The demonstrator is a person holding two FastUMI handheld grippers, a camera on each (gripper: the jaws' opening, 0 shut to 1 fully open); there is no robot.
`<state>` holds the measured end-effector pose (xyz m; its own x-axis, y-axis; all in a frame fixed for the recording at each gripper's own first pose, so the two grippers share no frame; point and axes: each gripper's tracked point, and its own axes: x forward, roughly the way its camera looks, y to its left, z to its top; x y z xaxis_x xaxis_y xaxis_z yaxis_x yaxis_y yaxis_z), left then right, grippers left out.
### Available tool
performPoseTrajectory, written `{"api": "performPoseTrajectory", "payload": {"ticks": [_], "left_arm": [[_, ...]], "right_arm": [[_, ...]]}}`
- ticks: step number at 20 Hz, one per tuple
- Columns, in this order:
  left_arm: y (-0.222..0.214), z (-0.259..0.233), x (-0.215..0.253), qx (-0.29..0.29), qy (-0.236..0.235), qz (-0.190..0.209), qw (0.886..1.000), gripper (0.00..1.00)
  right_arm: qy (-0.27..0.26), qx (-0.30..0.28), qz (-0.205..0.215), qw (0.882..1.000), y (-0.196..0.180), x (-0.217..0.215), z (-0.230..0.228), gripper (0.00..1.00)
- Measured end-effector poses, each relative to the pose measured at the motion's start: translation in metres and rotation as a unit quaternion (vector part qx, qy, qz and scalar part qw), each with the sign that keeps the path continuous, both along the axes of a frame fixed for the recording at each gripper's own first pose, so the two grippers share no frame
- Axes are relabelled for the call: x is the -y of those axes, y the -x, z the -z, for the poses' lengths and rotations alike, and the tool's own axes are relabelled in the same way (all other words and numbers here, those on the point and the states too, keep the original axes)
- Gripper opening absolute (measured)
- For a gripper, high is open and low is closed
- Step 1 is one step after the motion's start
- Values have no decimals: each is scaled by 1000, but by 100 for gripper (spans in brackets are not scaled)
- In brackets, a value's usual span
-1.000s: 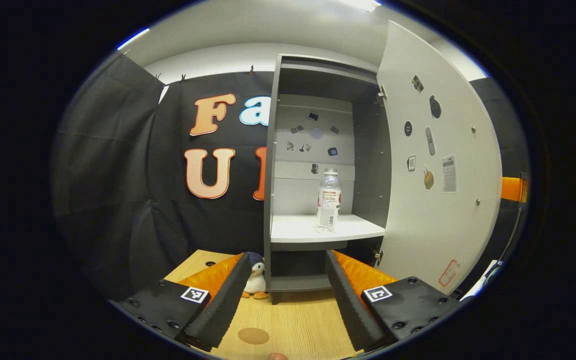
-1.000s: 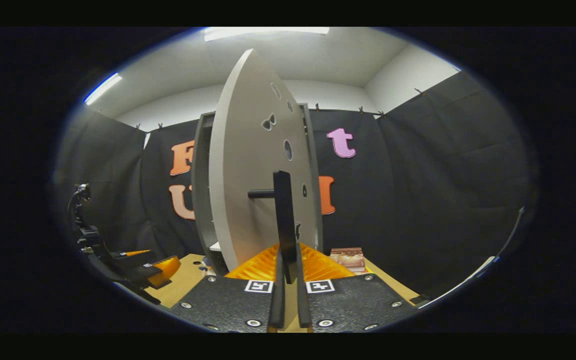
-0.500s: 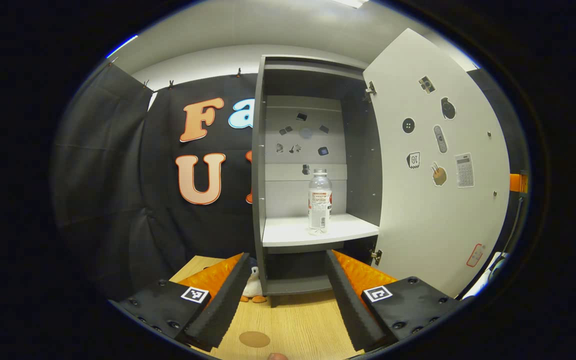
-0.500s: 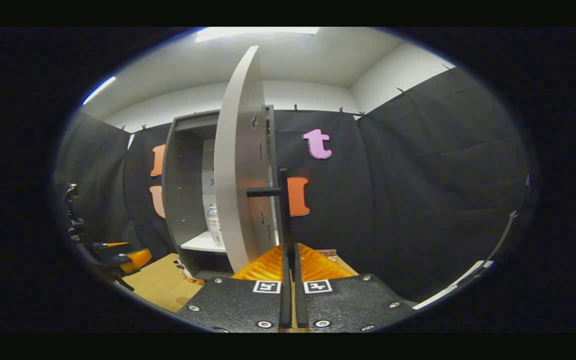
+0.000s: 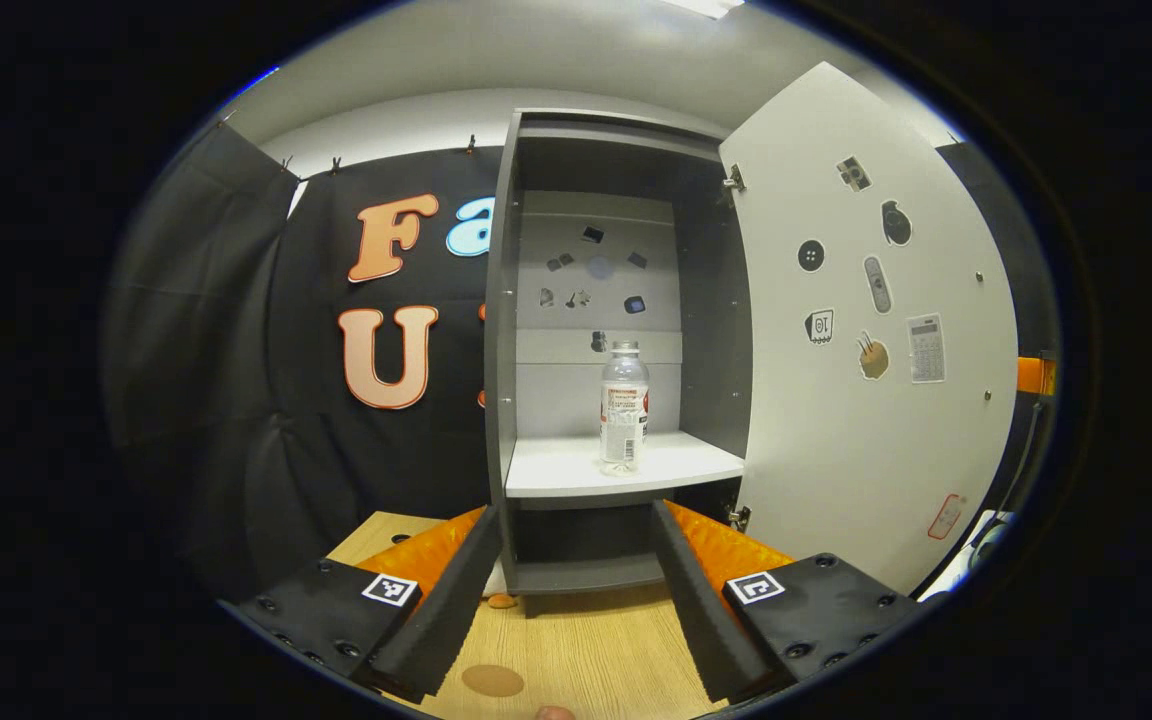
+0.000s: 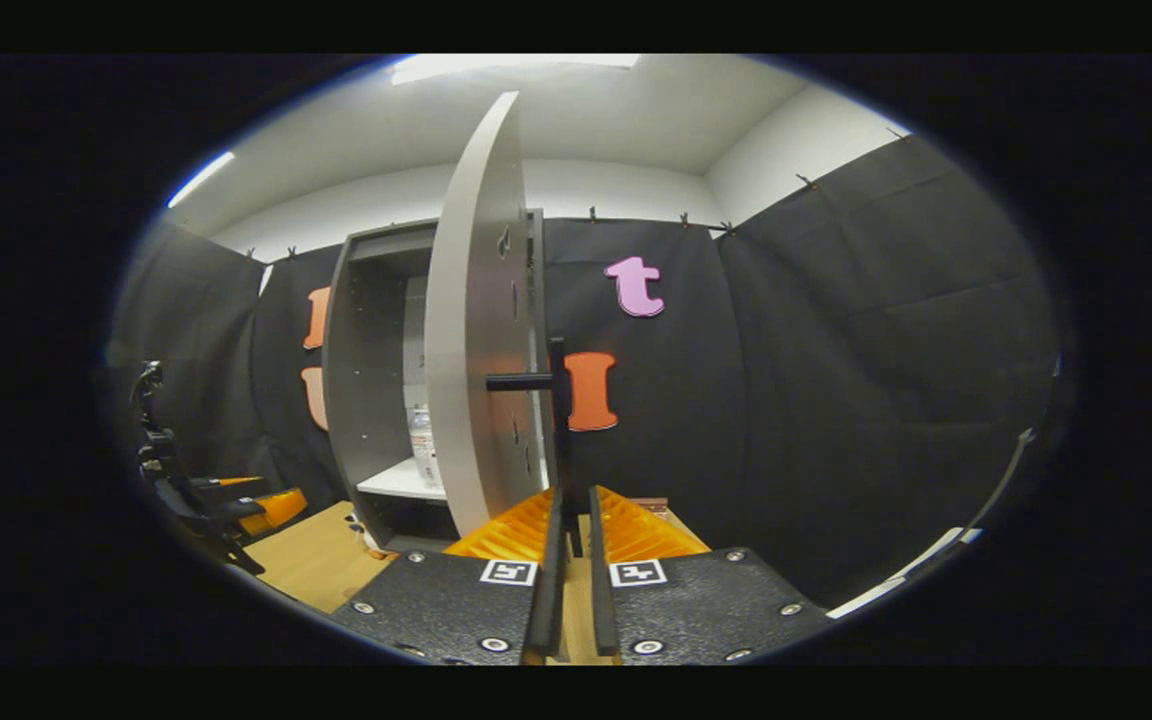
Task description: Open the cabinet door with the right hand, grasp the bottle in the cabinet with the left hand and place it on the coaster, then close the cabinet door with the right hand.
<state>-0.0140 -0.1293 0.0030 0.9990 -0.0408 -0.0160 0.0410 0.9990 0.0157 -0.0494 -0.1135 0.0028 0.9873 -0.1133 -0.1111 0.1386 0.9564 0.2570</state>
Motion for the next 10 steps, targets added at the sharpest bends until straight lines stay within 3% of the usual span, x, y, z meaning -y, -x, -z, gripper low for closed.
{"api": "performPoseTrajectory", "payload": {"ticks": [3,4,5,6,9,10], "left_arm": [[-3,5,-2,-4,6,5,1000,94],[-5,5,-4,-5,7,8,1000,94],[-6,5,-5,-5,7,10,1000,94],[-6,5,-6,-4,7,12,1000,94],[-10,5,-15,-2,6,16,1000,100],[-13,5,-18,-4,6,17,1000,96]], "right_arm": [[-4,-9,13,1000,3,1,2,13],[-3,-13,19,1000,6,2,3,18],[-1,-17,26,1000,9,4,3,14],[0,-20,36,999,10,6,4,19],[-5,-21,61,998,16,9,1,17],[-9,-20,67,998,18,8,0,17]]}}
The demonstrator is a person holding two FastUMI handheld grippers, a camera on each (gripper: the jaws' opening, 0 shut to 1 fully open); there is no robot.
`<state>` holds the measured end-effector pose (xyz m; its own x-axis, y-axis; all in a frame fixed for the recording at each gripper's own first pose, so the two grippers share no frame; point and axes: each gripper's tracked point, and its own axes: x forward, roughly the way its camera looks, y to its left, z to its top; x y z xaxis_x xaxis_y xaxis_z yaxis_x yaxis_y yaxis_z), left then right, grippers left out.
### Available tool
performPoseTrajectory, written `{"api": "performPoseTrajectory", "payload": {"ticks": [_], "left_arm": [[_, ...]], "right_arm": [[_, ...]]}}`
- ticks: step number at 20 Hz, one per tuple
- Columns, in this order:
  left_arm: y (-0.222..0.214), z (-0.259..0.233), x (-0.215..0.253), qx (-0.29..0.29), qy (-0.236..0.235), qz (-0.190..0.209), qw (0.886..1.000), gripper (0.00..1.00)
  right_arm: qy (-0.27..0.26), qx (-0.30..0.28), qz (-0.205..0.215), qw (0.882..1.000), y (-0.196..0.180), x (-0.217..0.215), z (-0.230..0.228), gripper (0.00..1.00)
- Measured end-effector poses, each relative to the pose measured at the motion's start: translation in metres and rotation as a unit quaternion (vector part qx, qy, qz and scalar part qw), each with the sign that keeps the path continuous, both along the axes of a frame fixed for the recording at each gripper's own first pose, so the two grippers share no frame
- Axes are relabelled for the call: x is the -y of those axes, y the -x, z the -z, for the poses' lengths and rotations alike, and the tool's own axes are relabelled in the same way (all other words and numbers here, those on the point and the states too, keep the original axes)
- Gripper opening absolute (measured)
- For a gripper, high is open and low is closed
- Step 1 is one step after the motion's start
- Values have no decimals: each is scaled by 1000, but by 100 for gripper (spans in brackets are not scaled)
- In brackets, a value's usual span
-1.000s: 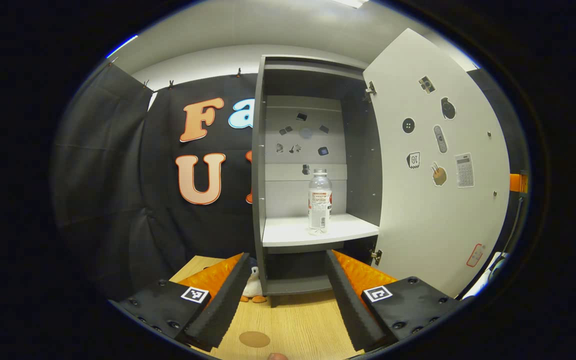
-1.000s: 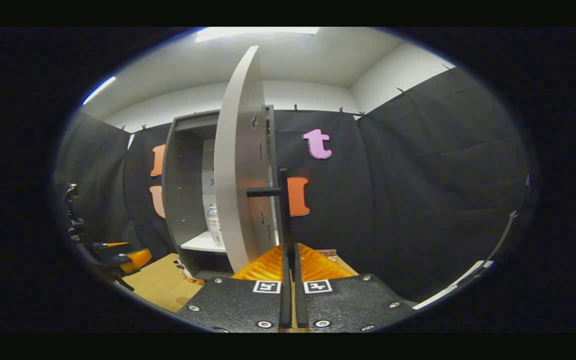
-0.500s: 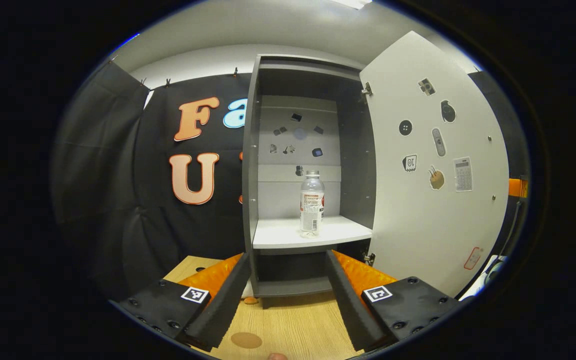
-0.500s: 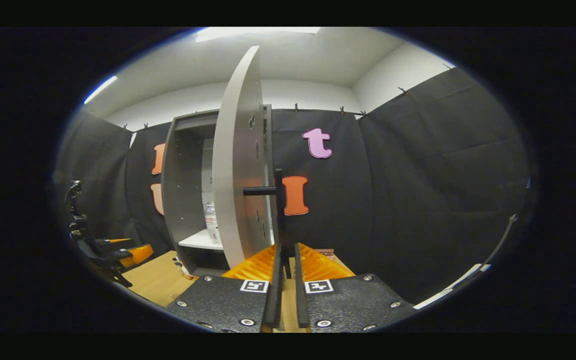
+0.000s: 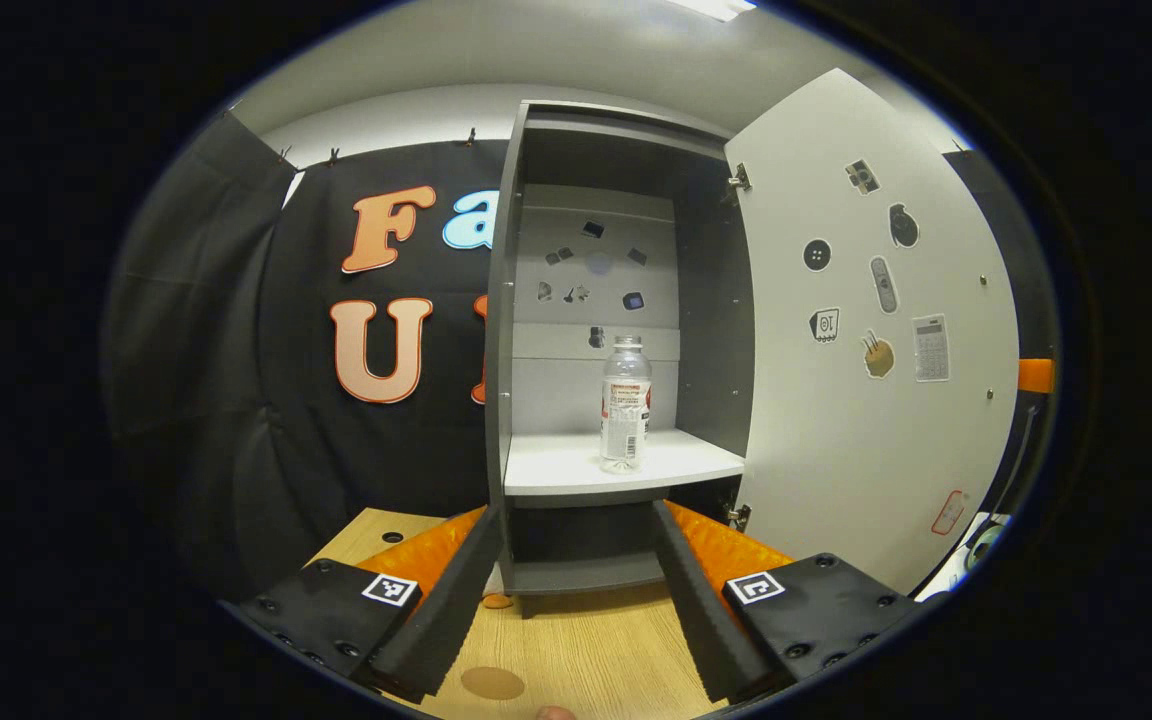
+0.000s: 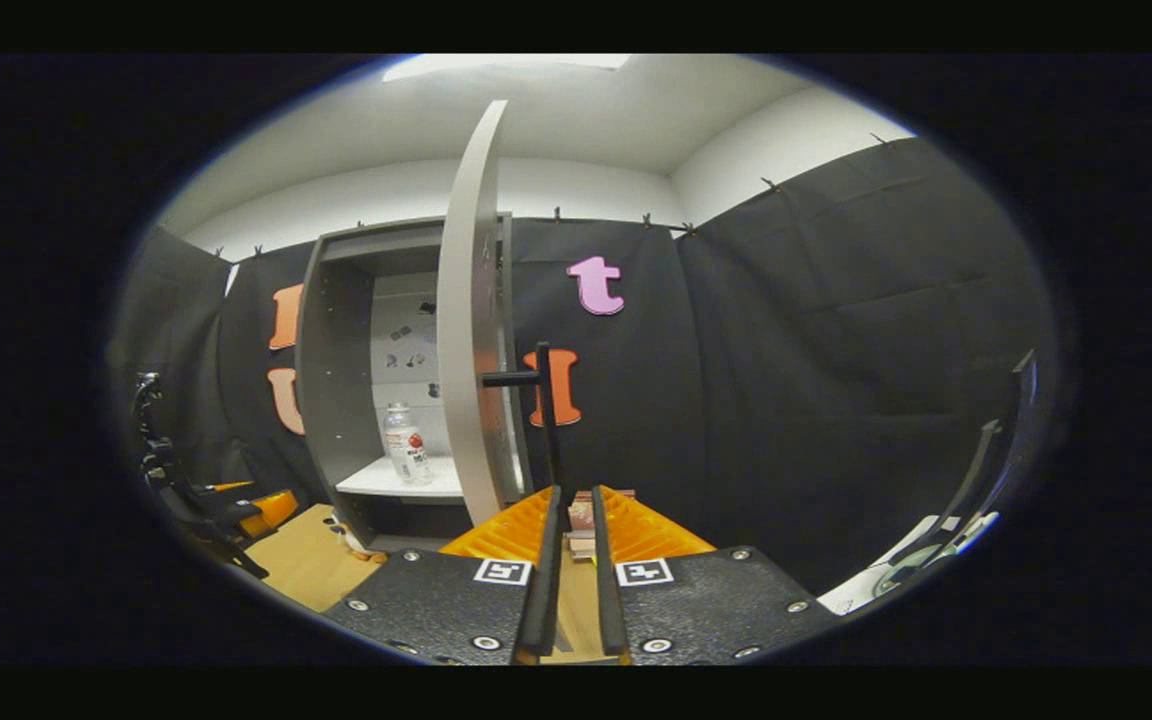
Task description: Open the cabinet door with the right hand, grasp the bottle in the cabinet with the left hand and place it on the coaster, then close the cabinet door with the right hand.
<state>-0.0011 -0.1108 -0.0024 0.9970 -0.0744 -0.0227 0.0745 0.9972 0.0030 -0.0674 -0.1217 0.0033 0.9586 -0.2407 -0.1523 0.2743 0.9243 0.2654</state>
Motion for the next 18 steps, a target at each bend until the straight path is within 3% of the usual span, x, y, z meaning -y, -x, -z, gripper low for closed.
{"api": "performPoseTrajectory", "payload": {"ticks": [9,11,12,14,15,18], "left_arm": [[-18,-2,-24,-1,-3,20,1000,99],[-21,-6,-31,5,-6,21,1000,100],[-22,-7,-35,7,-7,22,1000,94],[-23,-9,-42,11,-10,25,1000,94],[-24,-12,-45,14,-12,24,1000,99],[-25,-19,-56,24,-16,22,999,96]], "right_arm": [[17,11,6,1000,2,-26,-11,16],[11,14,-6,1000,-1,-40,-12,23],[6,13,-15,1000,-3,-48,-10,23],[4,11,-35,999,-5,-62,-10,32],[3,9,-42,999,-8,-67,-9,33],[-4,12,-67,998,-16,-84,-9,39]]}}
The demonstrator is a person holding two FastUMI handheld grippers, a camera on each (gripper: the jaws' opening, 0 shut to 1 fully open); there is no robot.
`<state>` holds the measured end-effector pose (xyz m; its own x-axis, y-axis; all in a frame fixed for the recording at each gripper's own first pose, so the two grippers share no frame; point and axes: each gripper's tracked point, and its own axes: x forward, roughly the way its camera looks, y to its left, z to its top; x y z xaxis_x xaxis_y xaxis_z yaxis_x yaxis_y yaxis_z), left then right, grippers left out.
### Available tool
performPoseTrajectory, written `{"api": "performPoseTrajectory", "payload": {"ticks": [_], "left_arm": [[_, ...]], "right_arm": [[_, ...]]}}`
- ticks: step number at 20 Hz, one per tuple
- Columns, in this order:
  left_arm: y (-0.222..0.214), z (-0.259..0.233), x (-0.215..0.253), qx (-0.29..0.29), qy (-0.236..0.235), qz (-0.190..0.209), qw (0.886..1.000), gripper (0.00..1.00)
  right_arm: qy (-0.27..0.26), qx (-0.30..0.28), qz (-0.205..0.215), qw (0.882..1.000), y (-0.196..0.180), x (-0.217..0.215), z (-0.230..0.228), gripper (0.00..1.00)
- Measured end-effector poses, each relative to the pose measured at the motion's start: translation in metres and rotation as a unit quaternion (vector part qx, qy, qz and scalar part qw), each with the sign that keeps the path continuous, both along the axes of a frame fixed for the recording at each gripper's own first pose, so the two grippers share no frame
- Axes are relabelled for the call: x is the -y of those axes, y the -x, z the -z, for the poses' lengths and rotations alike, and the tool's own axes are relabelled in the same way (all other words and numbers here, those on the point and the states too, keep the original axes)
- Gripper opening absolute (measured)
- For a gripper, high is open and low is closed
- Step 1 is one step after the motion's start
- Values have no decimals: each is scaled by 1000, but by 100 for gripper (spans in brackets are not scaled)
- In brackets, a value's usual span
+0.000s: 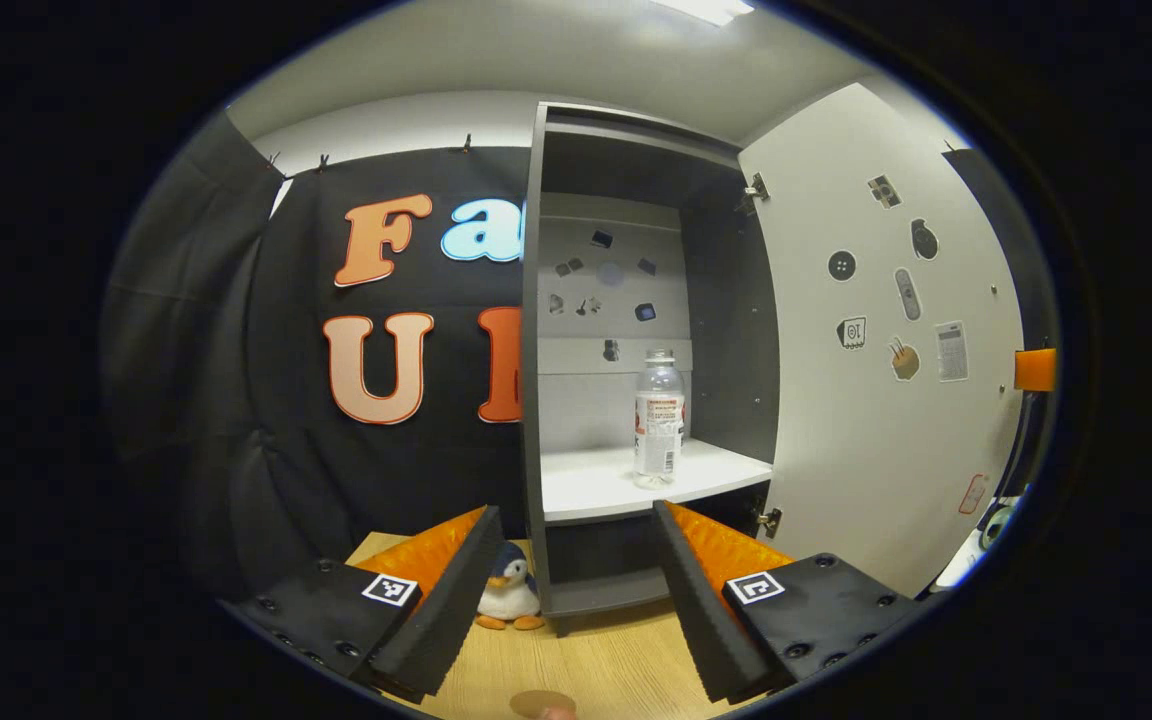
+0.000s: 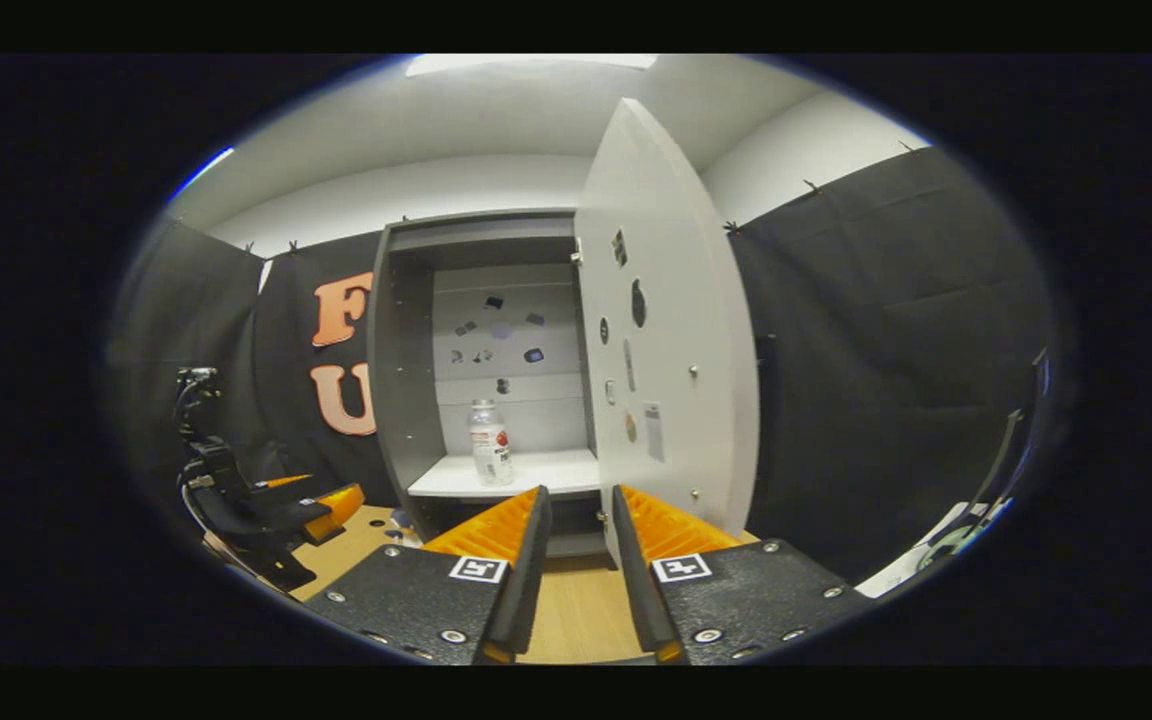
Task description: Open the cabinet door with the right hand, grasp the bottle in the cabinet with the left hand and place it on the coaster, then close the cabinet door with the right hand.
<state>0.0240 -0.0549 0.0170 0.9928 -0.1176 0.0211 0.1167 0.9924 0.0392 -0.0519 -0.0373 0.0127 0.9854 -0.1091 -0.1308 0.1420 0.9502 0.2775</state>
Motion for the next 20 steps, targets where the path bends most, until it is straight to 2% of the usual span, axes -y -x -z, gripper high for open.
{"api": "performPoseTrajectory", "payload": {"ticks": [2,3,4,6,7,8,9,10,11,15,18,20], "left_arm": [[0,-2,-4,3,1,0,1000,99],[-3,-2,-4,3,3,1,1000,96],[-4,-3,-5,3,6,2,1000,99],[-5,-3,-3,0,10,5,1000,96],[-9,-2,-2,-1,13,8,1000,96],[-11,-2,1,-3,15,13,1000,96],[-13,-2,6,-5,17,20,1000,99],[-17,-2,10,-6,17,25,1000,97],[-19,-3,14,-5,17,30,999,99],[-29,-9,30,2,21,50,999,97],[-37,-10,40,5,17,61,998,99],[-41,-10,43,8,12,64,998,96]], "right_arm": [[-5,0,-15,1000,-6,-11,0,44],[-8,2,-22,1000,-10,-17,0,44],[-10,5,-30,999,-13,-22,-2,42],[-12,10,-41,999,-21,-30,-4,50],[-12,13,-45,999,-23,-32,-4,50],[-11,15,-47,999,-26,-34,-5,55],[-9,19,-48,999,-28,-35,-6,52],[-8,23,-49,999,-31,-35,-8,53],[-7,25,-48,998,-33,-36,-8,54],[-6,28,-48,998,-41,-36,-8,60],[-5,36,-49,998,-42,-37,-11,75],[5,38,-46,998,-43,-35,-10,82]]}}
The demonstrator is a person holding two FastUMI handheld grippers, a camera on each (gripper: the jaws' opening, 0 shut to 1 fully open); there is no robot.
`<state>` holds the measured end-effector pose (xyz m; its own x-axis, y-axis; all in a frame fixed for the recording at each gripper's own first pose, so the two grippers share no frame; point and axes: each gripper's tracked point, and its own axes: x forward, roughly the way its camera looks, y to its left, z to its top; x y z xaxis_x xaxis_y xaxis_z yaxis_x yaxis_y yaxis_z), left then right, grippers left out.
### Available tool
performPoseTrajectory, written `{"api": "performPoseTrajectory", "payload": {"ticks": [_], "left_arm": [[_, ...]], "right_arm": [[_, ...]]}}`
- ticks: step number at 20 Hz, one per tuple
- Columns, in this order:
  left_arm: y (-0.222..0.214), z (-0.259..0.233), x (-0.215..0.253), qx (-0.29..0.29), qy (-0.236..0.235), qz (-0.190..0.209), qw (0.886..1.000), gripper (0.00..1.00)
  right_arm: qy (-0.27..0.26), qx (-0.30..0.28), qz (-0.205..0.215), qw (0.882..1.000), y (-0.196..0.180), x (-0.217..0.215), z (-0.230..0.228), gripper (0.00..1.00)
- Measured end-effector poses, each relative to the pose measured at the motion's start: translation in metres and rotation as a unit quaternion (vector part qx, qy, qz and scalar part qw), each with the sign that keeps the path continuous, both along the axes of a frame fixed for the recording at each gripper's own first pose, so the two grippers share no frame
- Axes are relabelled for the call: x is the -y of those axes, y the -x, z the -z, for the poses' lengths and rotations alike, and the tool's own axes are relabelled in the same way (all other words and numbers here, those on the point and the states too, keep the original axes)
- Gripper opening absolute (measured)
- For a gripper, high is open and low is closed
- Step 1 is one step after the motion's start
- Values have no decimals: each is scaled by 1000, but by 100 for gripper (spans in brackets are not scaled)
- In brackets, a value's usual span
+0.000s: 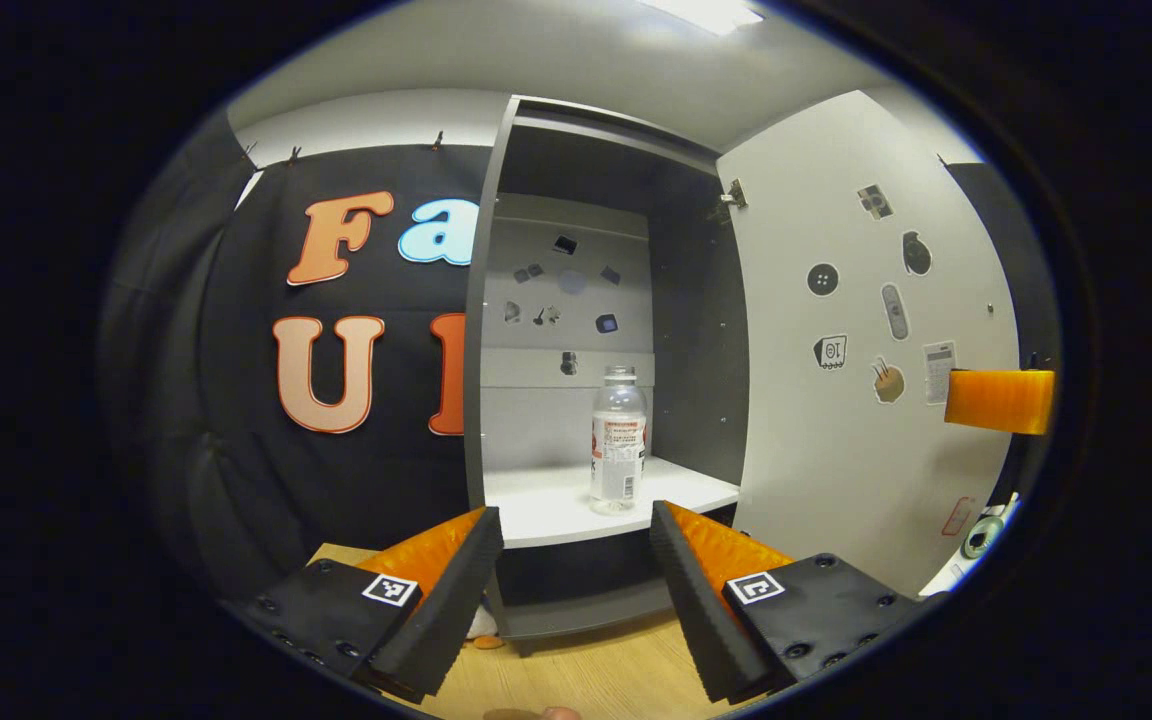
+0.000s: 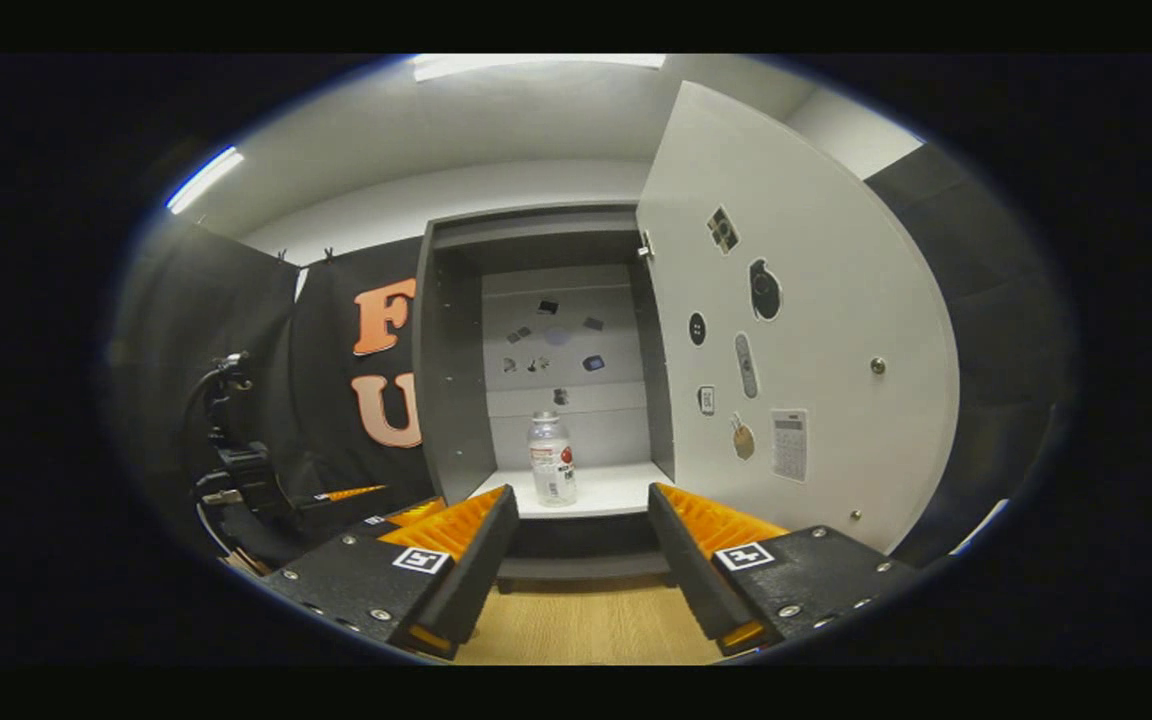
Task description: Open the cabinet door with the right hand, grasp the bottle in the cabinet with the left hand and place it on the coaster, then close the cabinet door with the right hand.
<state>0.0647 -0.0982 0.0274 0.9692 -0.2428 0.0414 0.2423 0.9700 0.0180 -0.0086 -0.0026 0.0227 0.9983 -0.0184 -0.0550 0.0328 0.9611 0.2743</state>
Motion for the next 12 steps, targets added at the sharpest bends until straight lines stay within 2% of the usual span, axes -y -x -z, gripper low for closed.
{"api": "performPoseTrajectory", "payload": {"ticks": [1,2,4,8,9,11,12], "left_arm": [[-3,0,2,0,0,2,1000,99],[-5,0,4,0,2,4,1000,96],[-13,-2,7,0,9,9,1000,99],[-39,-13,19,10,28,33,999,96],[-50,-16,25,13,30,40,999,96],[-69,-17,36,12,30,58,998,96],[-79,-16,42,10,32,69,997,96]], "right_arm": [[9,-2,2,1000,-1,1,2,86],[19,-3,3,1000,-2,2,3,88],[36,-3,1,999,-4,3,2,93],[49,4,-8,999,-10,-4,-1,93],[48,6,-9,999,-12,-5,-1,89],[46,6,-13,999,-15,-8,-1,89],[46,4,-13,999,-17,-10,0,93]]}}
